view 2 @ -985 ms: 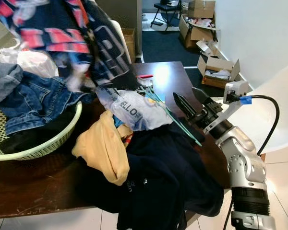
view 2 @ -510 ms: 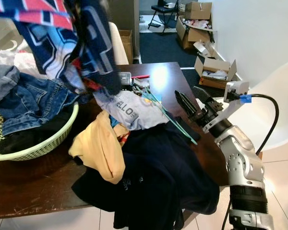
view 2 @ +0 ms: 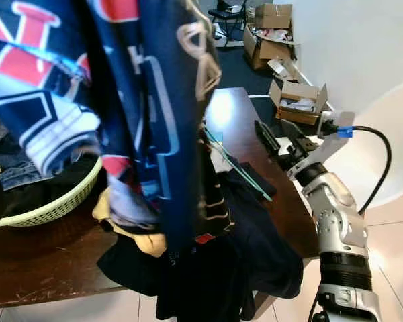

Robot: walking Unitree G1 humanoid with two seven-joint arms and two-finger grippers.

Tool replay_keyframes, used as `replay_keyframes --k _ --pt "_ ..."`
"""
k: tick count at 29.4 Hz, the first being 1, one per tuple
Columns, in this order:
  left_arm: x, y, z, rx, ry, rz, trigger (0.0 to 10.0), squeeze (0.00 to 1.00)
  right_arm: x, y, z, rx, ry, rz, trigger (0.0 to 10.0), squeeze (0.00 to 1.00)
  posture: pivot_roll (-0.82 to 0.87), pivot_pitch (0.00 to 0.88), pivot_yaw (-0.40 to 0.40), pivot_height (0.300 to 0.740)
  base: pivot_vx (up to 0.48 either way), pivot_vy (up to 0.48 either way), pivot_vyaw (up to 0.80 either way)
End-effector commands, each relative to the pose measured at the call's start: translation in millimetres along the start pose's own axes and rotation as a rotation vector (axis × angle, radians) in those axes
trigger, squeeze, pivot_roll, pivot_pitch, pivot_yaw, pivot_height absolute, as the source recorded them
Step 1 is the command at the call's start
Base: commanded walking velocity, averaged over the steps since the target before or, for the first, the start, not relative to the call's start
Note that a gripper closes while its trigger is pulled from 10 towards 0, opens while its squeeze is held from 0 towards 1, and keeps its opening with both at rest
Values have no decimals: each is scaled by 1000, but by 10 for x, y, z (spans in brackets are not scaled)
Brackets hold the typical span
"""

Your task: Hang hanger

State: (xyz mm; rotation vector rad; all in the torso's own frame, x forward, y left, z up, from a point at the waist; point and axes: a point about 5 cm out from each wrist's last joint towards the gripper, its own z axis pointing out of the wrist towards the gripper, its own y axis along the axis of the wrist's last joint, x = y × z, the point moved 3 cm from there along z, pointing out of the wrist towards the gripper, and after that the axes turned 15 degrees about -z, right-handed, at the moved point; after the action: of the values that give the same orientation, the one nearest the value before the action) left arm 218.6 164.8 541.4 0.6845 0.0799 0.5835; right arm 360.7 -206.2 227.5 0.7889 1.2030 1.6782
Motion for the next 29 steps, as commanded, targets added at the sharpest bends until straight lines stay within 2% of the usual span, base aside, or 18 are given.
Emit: replay_keyframes --k 1,6,8,9,10,13,16,17,20,29 --pt "-41 55 -6 -13 -1 12 10000 0 -27 -1 8 0 -15 -2 10000 0 78 71 -19 740 0 0 0" --pt "25 -100 -30 30 34 -23 10000 0 -43 -7 13 0 -29 -5 10000 0 78 71 -19 740 -129 0 0" --pt "61 -252 -55 61 55 -45 10000 0 -53 -11 16 2 -39 -4 10000 0 75 70 -16 740 -319 0 0" --pt "78 -345 -71 71 64 -74 10000 0 -62 -14 16 3 -46 -3 10000 0 72 70 -16 740 -334 0 0" --pt "78 -345 -71 71 64 -74 10000 0 -62 -14 16 3 -46 -3 10000 0 72 70 -16 740 -334 0 0" --pt "87 -522 -99 77 76 -152 10000 0 -88 -18 13 6 -62 0 10000 0 70 68 -15 740 -344 0 0" --pt "82 -585 -107 79 78 -179 10000 0 -99 -19 12 6 -67 2 10000 0 68 67 -15 740 -351 0 0" --pt "80 -660 -117 81 80 -213 10000 0 -111 -24 14 7 -76 7 10000 0 67 64 -15 740 -356 0 0" --pt "77 -783 -132 88 84 -263 10000 0 -148 -52 25 26 -103 6 10000 0 66 62 -16 740 -365 0 -538" --pt "28 -954 -155 123 67 -324 10000 0 -218 -37 30 29 -137 7 10000 0 66 62 -16 740 -379 0 -677"
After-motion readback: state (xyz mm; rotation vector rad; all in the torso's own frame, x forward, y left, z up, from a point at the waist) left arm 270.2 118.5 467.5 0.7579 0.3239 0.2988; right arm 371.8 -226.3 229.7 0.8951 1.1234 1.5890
